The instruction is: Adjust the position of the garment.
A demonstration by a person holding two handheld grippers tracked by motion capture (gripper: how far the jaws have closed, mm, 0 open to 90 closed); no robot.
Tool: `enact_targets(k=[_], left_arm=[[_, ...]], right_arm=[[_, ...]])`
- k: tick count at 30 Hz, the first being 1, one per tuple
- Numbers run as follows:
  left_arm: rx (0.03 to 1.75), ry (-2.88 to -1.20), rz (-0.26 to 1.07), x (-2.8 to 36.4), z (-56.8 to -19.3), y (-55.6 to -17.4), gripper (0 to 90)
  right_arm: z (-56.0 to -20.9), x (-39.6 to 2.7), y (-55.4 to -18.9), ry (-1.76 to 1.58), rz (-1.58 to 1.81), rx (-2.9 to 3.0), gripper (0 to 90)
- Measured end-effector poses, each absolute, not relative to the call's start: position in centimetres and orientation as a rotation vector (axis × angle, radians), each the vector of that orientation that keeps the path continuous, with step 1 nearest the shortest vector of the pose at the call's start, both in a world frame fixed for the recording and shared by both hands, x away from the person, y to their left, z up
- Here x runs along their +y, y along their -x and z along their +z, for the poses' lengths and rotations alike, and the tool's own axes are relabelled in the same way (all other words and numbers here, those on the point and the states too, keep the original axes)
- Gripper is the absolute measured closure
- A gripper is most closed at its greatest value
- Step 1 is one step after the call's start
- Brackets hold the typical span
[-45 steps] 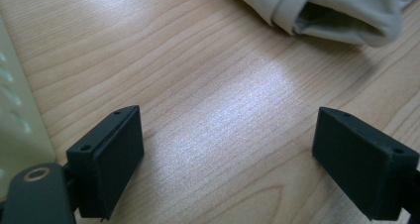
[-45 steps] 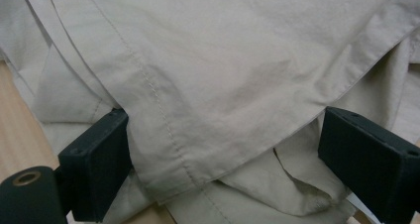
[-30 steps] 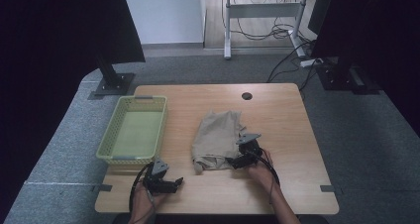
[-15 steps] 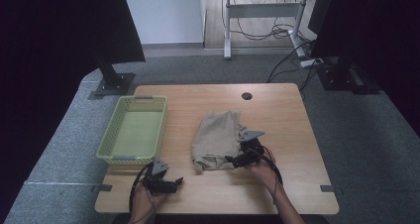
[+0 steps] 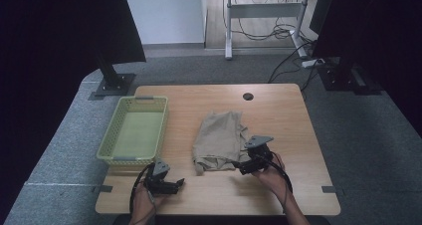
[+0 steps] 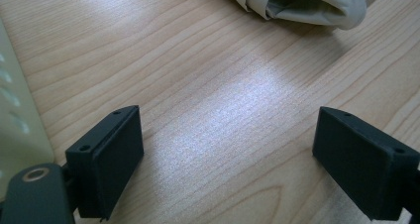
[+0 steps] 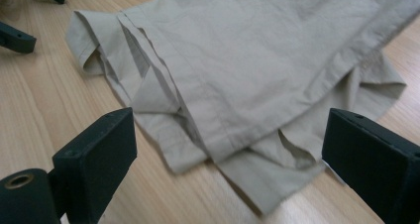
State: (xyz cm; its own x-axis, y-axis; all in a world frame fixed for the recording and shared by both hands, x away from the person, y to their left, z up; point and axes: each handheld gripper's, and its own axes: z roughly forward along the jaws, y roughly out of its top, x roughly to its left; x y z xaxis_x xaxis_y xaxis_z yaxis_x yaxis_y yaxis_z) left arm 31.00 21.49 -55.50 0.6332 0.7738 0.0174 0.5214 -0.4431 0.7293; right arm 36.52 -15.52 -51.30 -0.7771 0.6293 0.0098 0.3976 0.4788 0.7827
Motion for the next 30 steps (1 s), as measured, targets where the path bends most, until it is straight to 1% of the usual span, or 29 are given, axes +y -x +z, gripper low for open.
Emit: enact_targets(k=[19,30], left_arm=[[1.012,-2.141,0.459,21.5,-55.5,-31.0,11.9],[1.014,-2.140,0.461,21.5,-55.5,-31.0,11.9]], right_arm=[[-51.5,-19.7,-32.5,-0.934,1.152,2.395,6.2],[-53.6,-22.8,-31.0,-1.029,1.122,2.350,6.3]])
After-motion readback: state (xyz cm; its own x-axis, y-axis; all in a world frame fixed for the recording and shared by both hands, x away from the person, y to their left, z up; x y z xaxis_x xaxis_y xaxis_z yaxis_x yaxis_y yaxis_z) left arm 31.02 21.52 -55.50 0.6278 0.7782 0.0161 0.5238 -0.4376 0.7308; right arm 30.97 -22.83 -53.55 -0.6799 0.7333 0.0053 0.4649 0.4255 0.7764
